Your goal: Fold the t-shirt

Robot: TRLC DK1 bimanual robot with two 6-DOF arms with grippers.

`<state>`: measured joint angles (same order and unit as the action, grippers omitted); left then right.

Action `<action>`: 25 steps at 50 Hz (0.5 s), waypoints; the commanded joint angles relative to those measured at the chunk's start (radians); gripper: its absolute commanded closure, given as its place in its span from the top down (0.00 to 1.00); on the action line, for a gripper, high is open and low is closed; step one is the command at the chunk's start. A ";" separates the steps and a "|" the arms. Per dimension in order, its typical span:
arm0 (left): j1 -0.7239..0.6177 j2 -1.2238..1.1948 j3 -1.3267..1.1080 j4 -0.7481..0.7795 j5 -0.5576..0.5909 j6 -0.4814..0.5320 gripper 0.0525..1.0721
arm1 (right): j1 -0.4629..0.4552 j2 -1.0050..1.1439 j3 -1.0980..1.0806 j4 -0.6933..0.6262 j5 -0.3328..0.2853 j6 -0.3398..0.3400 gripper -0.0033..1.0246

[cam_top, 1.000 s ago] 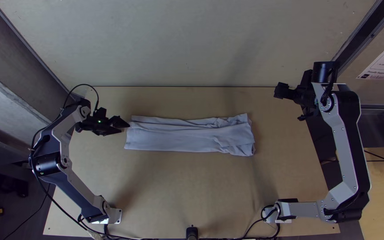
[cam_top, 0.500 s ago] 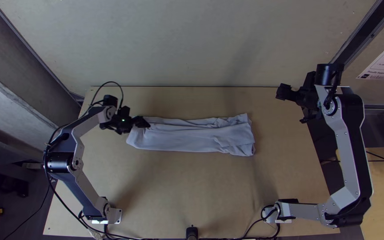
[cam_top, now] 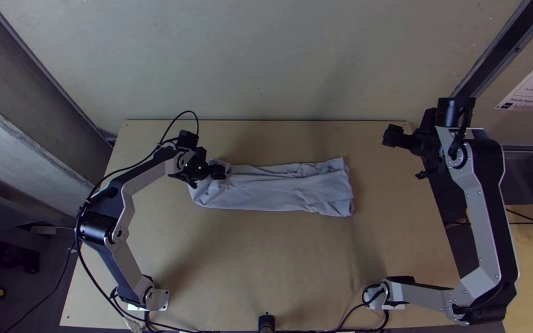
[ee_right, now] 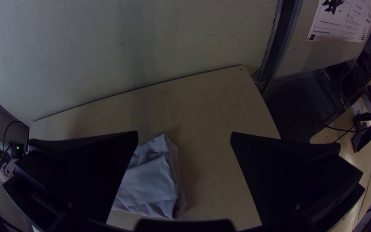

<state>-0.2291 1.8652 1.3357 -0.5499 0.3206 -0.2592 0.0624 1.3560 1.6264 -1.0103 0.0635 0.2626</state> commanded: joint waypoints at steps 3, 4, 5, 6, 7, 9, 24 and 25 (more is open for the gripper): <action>0.008 0.026 -0.041 -0.035 -0.091 -0.023 0.03 | -0.007 -0.038 -0.048 0.006 0.004 0.030 0.96; 0.014 0.017 -0.041 -0.041 -0.107 -0.020 0.03 | -0.007 -0.040 -0.053 0.007 0.004 0.032 0.96; 0.020 0.009 -0.041 -0.048 -0.124 -0.011 0.03 | -0.007 -0.041 -0.057 0.009 0.004 0.033 0.96; 0.025 0.000 -0.041 -0.058 -0.147 -0.002 0.03 | -0.006 -0.041 -0.063 0.009 0.004 0.032 0.96; 0.030 -0.009 -0.040 -0.062 -0.173 0.011 0.03 | -0.006 -0.043 -0.069 0.010 0.004 0.033 0.96; 0.048 -0.028 -0.041 -0.068 -0.219 0.029 0.03 | -0.001 -0.046 -0.085 0.015 0.004 0.035 0.96; 0.286 -0.097 0.049 -0.222 -0.379 0.271 0.03 | 0.050 -0.061 -0.201 0.107 0.004 0.096 0.96; 0.307 -0.098 0.060 -0.229 -0.388 0.291 0.03 | 0.051 -0.061 -0.207 0.114 0.004 0.101 0.96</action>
<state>-0.0021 1.7947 1.3502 -0.7296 -0.0113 -0.0704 0.1009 1.3197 1.4582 -0.9260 0.0635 0.3233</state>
